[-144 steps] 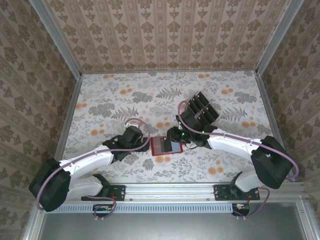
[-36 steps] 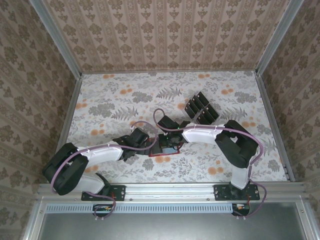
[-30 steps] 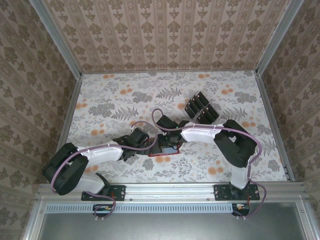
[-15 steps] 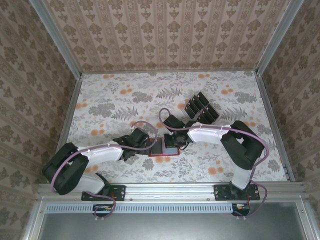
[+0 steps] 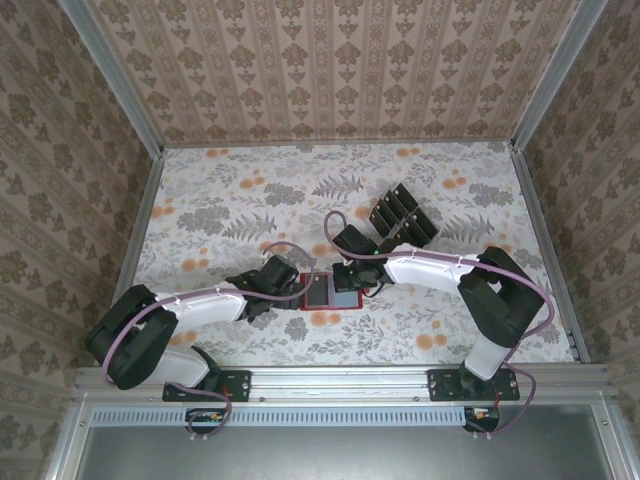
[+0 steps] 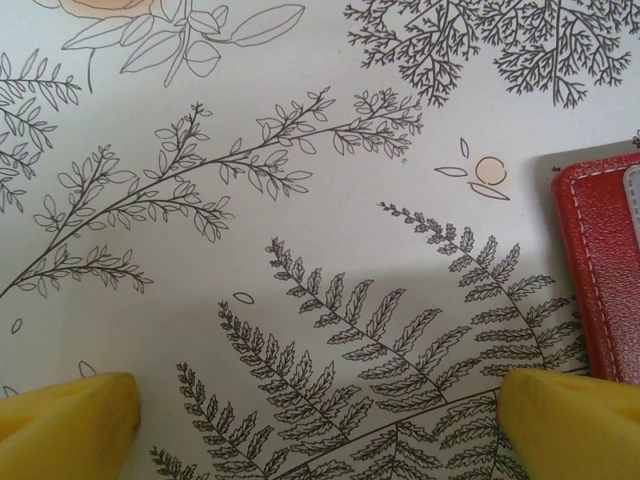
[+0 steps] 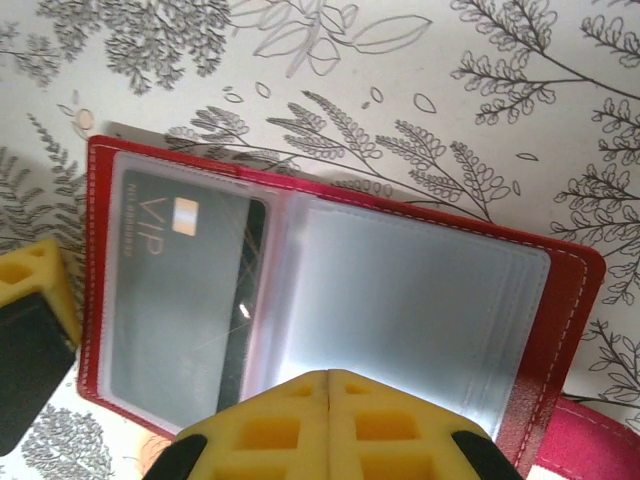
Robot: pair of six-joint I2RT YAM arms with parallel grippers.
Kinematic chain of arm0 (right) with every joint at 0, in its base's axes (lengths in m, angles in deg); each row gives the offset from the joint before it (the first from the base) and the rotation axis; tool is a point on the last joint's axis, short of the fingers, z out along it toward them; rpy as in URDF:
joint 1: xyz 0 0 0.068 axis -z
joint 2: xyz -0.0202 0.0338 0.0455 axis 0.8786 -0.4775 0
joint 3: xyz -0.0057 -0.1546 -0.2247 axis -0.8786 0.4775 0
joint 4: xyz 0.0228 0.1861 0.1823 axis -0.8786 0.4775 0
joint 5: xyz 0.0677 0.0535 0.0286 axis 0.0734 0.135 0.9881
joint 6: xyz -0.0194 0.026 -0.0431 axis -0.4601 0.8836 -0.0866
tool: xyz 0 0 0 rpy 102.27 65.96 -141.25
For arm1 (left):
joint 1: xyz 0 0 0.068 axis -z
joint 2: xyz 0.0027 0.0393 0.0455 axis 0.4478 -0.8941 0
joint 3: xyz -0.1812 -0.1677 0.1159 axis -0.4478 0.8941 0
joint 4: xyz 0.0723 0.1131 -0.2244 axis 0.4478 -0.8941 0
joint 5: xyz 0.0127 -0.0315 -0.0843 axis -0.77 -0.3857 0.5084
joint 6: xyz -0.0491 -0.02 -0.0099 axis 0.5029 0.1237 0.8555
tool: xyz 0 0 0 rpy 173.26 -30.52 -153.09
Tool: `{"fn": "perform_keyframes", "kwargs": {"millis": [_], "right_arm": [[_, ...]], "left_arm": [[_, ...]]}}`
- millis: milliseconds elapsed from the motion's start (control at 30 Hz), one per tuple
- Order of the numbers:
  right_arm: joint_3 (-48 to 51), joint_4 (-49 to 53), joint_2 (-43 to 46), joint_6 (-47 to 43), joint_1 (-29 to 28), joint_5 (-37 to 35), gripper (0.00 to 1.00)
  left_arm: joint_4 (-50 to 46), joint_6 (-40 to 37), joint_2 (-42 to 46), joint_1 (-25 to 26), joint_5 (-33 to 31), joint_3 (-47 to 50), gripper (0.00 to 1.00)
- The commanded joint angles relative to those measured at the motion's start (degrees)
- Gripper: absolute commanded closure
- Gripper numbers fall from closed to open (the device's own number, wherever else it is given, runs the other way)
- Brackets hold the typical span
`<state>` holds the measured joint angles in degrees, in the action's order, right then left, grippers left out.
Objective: Put the credit cards into the card holder
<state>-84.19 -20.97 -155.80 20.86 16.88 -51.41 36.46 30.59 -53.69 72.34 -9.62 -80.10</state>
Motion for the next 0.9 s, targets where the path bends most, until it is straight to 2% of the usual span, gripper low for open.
{"fn": "perform_keyframes", "kwargs": {"millis": [0, 267, 867], "right_arm": [[-1.7, 0.2, 0.4, 0.9, -0.9, 1.2, 0.92], [-2.9, -1.9, -3.5, 2.0, -2.8, 2.7, 0.93], [-2.3, -3.8, -7.1, 3.0, -3.1, 3.7, 0.94]], "left_arm": [[3.8, -1.2, -4.5, -0.1, 3.9, 0.5, 0.00], [3.9, -1.4, -5.2, 0.0, 4.2, -0.1, 0.00], [5.2, -1.3, -6.0, 0.0, 4.6, 0.6, 0.00]]}}
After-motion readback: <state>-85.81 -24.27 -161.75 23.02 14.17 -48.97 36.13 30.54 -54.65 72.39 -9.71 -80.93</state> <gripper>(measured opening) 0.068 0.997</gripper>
